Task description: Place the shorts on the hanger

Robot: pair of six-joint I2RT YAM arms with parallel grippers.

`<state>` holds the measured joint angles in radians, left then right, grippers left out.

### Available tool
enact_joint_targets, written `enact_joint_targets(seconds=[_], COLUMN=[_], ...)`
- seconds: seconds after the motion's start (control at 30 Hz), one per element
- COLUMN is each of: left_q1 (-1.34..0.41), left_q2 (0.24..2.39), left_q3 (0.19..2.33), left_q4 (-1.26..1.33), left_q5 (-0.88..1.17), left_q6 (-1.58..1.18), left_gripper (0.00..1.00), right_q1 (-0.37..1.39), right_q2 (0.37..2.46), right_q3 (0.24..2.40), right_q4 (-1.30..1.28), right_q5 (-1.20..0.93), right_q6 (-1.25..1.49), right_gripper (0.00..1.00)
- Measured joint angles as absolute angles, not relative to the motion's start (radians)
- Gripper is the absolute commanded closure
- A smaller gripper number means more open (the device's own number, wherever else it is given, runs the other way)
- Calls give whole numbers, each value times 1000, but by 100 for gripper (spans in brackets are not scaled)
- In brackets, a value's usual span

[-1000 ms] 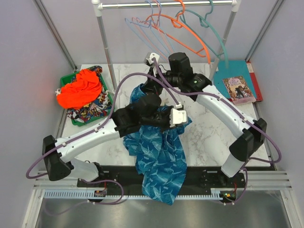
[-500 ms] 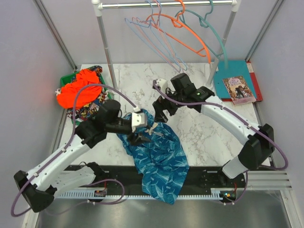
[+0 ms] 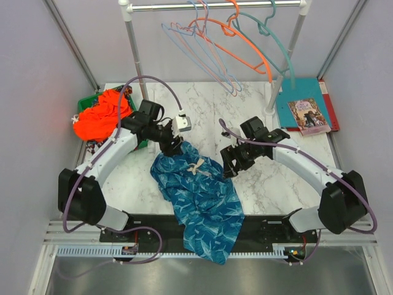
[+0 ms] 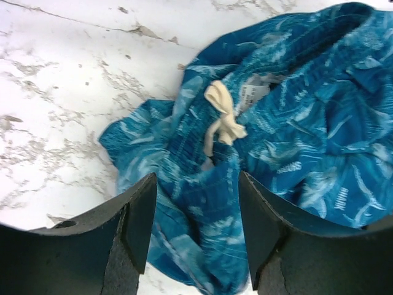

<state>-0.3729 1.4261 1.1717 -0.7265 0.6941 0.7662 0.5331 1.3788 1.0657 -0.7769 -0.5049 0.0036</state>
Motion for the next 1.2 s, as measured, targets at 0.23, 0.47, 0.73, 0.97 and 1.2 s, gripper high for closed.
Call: enact_joint_targets(seconds=[0.23, 0.47, 0.73, 0.97, 1.2], left_q1=[-391, -428, -466, -467, -467], left_q2=[1518, 1518, 1561, 1565, 1517], left_q3=[1222, 1186, 1185, 1184, 1174], left_q4=[-744, -770, -775, -779, -792], left_q5=[655, 648, 574, 550, 532], left_q6=[820, 836, 834, 825, 813], left_gripper=[37, 36, 56, 79, 98], right_q1=[513, 524, 556, 559, 559], right_q2=[1439, 1434, 1455, 1481, 1490], right_q3=[1025, 976, 946, 947, 953], right_q4=[-779, -775, -739, -731, -729], right_q5=[-633, -712, -714, -693, -627], right_q6=[52, 69, 84, 81, 79], right_gripper=[20, 17, 43, 92, 100])
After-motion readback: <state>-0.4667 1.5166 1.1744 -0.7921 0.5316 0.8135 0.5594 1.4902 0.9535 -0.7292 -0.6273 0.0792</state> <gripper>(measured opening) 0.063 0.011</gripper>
